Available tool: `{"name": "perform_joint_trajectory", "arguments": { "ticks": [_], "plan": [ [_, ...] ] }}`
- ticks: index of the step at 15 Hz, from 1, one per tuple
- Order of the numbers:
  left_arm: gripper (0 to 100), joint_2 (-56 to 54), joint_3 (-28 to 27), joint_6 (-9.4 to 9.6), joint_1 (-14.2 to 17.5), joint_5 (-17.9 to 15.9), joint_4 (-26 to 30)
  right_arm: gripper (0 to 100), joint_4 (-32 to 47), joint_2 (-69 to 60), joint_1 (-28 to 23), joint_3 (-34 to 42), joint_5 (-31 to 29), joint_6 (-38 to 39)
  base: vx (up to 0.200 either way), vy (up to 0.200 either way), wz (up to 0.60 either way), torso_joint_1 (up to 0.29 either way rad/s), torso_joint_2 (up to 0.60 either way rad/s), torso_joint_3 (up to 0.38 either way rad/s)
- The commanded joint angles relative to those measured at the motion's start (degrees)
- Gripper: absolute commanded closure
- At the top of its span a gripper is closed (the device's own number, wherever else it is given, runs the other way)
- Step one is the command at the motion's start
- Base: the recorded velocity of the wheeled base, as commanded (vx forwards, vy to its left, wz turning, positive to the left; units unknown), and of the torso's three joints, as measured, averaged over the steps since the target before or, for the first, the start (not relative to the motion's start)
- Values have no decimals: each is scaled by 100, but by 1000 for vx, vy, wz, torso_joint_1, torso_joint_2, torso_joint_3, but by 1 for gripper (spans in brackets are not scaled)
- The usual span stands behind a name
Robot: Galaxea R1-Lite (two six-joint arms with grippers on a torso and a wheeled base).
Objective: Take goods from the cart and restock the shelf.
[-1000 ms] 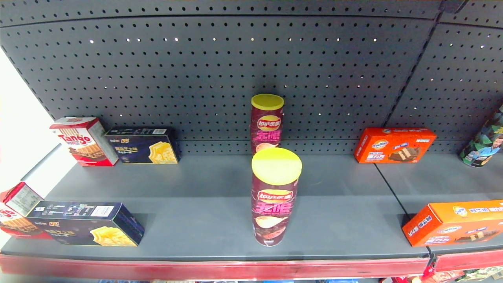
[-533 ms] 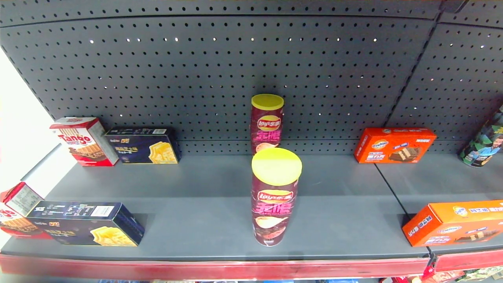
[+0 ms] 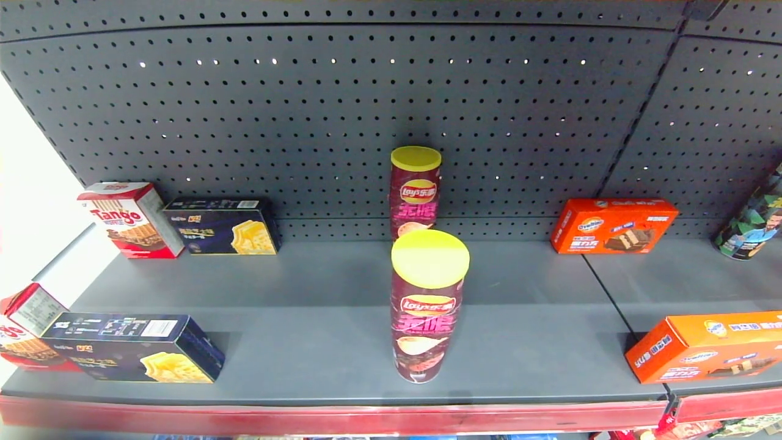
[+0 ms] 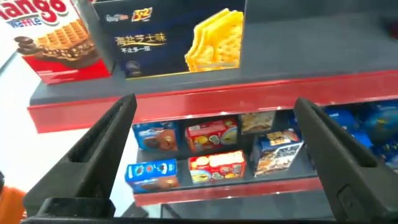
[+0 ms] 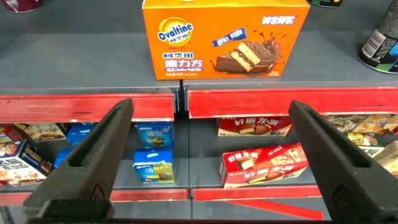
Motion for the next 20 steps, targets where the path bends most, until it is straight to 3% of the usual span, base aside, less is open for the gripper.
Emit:
{"name": "perform_joint_trajectory", "arguments": {
  "ticks": [1, 2, 8, 10, 12, 20],
  "plan": [
    [0, -2, 16, -13, 9, 73, -9, 0, -2, 9, 4, 0, 6, -8, 0, 0, 0, 0, 0, 0],
    [0, -2, 25, -48, 9, 557, -18, 0, -2, 9, 4, 0, 6, 36, 0, 0, 0, 0, 0, 0],
    [0, -2, 42, -66, 9, 513, -88, 0, -2, 9, 4, 0, 6, 19, 0, 0, 0, 0, 0, 0],
    [0, -2, 42, -57, 1, 513, -88, 0, -2, 9, 4, 0, 6, 10, -200, 0, 0, 0, 2, 0],
    [0, -2, 42, -277, 9, 442, -88, 0, -2, 9, 4, 0, 6, 10, 0, 0, 0, 0, 0, 0],
    [0, -2, 42, -303, 9, 434, -88, 0, -2, 9, 4, 0, 6, 10, -25, 0, 0, 0, 0, 0]
  ]
}}
